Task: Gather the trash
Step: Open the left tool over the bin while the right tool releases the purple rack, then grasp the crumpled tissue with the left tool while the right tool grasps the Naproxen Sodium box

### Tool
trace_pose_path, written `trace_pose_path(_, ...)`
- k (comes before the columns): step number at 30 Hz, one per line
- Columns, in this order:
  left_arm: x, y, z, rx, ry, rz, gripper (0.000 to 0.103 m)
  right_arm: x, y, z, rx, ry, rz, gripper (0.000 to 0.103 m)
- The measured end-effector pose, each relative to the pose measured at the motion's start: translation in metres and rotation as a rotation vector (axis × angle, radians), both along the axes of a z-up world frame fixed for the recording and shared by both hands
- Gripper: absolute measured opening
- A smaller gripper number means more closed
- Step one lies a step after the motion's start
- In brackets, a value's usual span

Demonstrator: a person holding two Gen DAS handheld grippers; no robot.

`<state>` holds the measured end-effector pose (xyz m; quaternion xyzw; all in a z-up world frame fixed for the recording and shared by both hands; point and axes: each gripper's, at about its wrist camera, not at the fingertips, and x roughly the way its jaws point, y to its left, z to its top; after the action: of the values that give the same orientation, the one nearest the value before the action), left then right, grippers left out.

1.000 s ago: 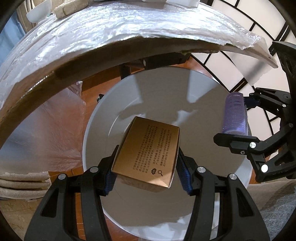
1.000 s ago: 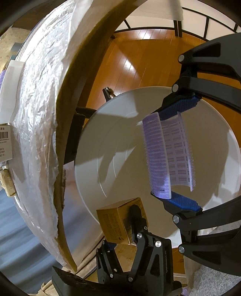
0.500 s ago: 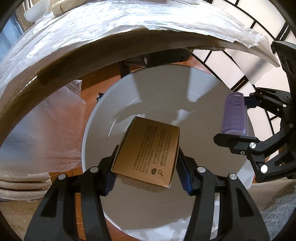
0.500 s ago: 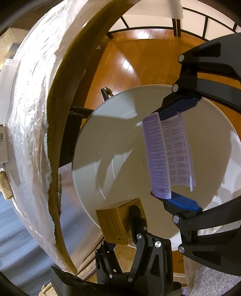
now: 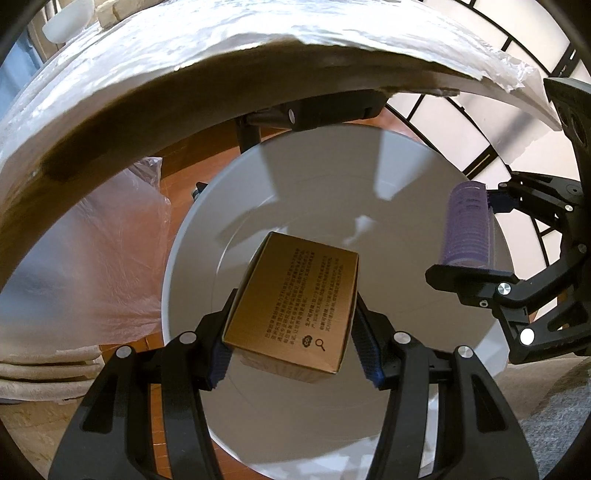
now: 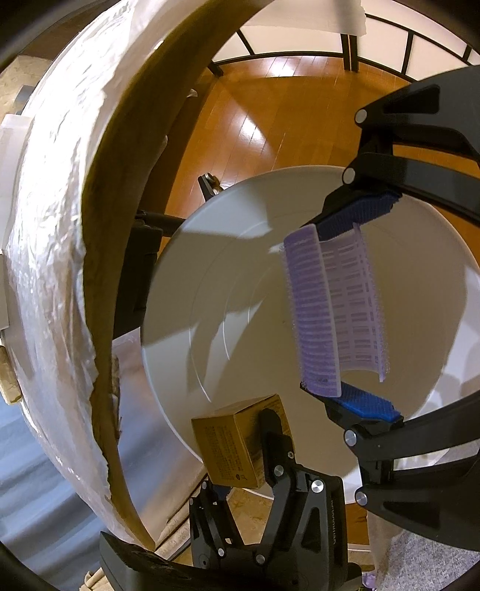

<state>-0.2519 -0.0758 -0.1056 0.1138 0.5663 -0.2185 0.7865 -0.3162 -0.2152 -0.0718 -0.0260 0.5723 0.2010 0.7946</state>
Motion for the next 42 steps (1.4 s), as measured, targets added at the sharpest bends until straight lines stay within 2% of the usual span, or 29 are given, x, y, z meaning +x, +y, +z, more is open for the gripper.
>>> trace_pose_path(1,0.0,0.0,0.001,-0.011,-0.002,0.0,0.058,0.0,-0.001,0.001,0.004,0.0,-0.005,0.076)
trace_pose_path(2,0.0,0.001,0.003,-0.019,-0.001,-0.001,0.061,-0.001,-0.003,0.002,0.006,0.0,-0.012,0.084)
trace_pose_path(3,0.0,0.002,0.003,-0.012,-0.004,0.004,0.075,-0.002,-0.005,0.004,0.007,-0.007,-0.024,0.089)
trace_pose_path(4,0.0,0.003,0.004,-0.003,-0.011,0.012,0.083,-0.003,-0.007,0.006,0.011,-0.013,-0.031,0.09)
trace_pose_path(7,-0.005,0.009,0.018,-0.022,-0.041,0.018,0.083,-0.008,-0.016,0.017,0.017,-0.031,-0.037,0.09)
trace_pose_path(9,-0.013,0.017,0.036,-0.04,-0.075,0.019,0.083,-0.016,-0.022,0.035,0.02,-0.064,-0.034,0.09)
trace_pose_path(13,-0.032,0.033,0.1,-0.154,-0.19,-0.02,0.084,-0.032,-0.03,0.094,0.085,-0.213,-0.02,0.094)
trace_pose_path(14,-0.035,0.04,0.124,-0.206,-0.245,-0.026,0.088,-0.033,-0.032,0.105,0.092,-0.251,-0.024,0.099)
trace_pose_path(15,-0.035,0.047,0.143,-0.233,-0.302,-0.013,0.1,-0.033,-0.033,0.12,0.097,-0.311,-0.041,0.099)
trace_pose_path(16,-0.033,0.051,0.155,-0.242,-0.352,0.006,0.102,-0.03,-0.033,0.13,0.1,-0.349,-0.048,0.099)
trace_pose_path(17,-0.026,0.057,0.168,-0.232,-0.424,0.046,0.102,-0.025,-0.032,0.138,0.1,-0.377,-0.059,0.099)
trace_pose_path(19,-0.005,0.063,0.176,-0.18,-0.476,0.11,0.102,-0.006,-0.029,0.149,0.124,-0.43,-0.082,0.099)
trace_pose_path(21,0.031,0.067,0.171,-0.136,-0.456,0.16,0.102,0.016,-0.023,0.152,0.124,-0.438,-0.099,0.099)
trace_pose_path(23,0.058,0.069,0.163,-0.122,-0.433,0.17,0.102,0.034,-0.019,0.152,0.111,-0.451,-0.096,0.099)
trace_pose_path(25,0.082,0.066,0.154,-0.105,-0.428,0.154,0.102,0.057,-0.008,0.149,0.062,-0.454,-0.079,0.099)
trace_pose_path(29,0.118,0.054,0.133,-0.002,-0.416,0.103,0.102,0.083,0.01,0.144,0.04,-0.444,-0.054,0.099)
trace_pose_path(34,0.146,0.049,0.12,-0.012,-0.374,0.091,0.101,0.106,0.026,0.133,0.024,-0.412,-0.048,0.092)
trace_pose_path(35,0.149,0.049,0.119,-0.02,-0.37,0.086,0.099,0.111,0.028,0.132,0.022,-0.409,-0.05,0.09)
trace_pose_path(40,0.156,0.049,0.116,-0.059,-0.328,0.061,0.064,0.122,0.033,0.127,0.032,-0.393,-0.055,0.075)
trace_pose_path(42,0.156,0.049,0.117,-0.07,-0.321,0.053,0.057,0.125,0.035,0.126,0.039,-0.386,-0.038,0.062)
